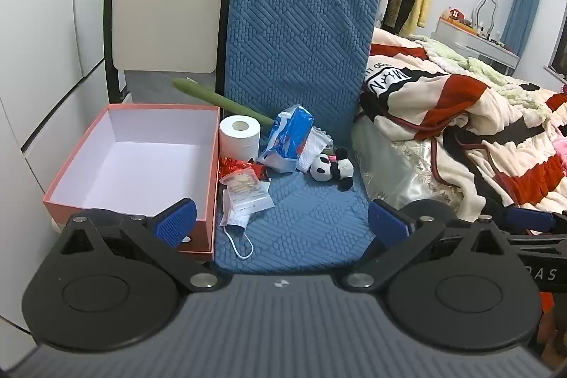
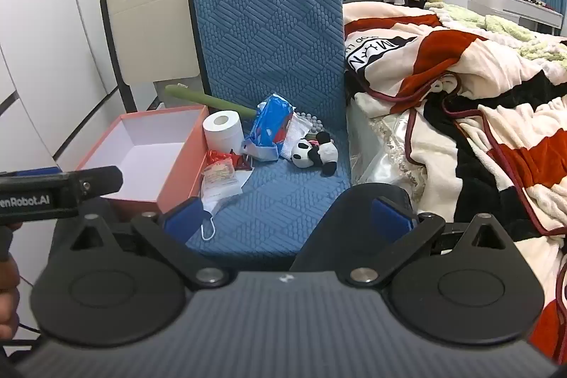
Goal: Organize soft objects
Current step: 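Move both tools toward the items on the blue chair seat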
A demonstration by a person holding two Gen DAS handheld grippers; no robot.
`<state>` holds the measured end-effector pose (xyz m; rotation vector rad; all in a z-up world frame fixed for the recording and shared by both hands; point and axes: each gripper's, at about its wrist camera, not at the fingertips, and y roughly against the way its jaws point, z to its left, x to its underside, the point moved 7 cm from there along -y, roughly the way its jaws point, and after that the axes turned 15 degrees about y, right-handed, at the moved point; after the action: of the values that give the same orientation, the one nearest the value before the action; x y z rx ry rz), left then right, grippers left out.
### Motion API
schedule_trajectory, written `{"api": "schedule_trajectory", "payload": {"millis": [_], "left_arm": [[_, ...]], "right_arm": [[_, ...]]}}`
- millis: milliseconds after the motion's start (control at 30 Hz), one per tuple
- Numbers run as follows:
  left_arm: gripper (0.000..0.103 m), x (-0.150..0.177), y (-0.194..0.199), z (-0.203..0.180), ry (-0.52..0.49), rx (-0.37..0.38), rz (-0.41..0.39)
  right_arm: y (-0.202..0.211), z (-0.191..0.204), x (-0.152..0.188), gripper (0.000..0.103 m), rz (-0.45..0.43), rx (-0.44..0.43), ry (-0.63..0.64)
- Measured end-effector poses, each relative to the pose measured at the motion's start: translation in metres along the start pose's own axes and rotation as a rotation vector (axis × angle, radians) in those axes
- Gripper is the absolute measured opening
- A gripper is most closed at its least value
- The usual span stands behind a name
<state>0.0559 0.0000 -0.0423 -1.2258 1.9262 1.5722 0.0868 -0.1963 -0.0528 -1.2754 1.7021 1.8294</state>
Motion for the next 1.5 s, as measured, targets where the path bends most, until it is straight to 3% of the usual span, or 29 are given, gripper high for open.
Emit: {"api": "schedule_trajectory", "payload": {"millis": [1500], "left_arm": [[0.103,0.009,-0.013,0.005,0.051,0.003,0.049]], "right_arm": [[-0.002,0.003,0.006,0.103,0.019,-0.014,-0.023]]}}
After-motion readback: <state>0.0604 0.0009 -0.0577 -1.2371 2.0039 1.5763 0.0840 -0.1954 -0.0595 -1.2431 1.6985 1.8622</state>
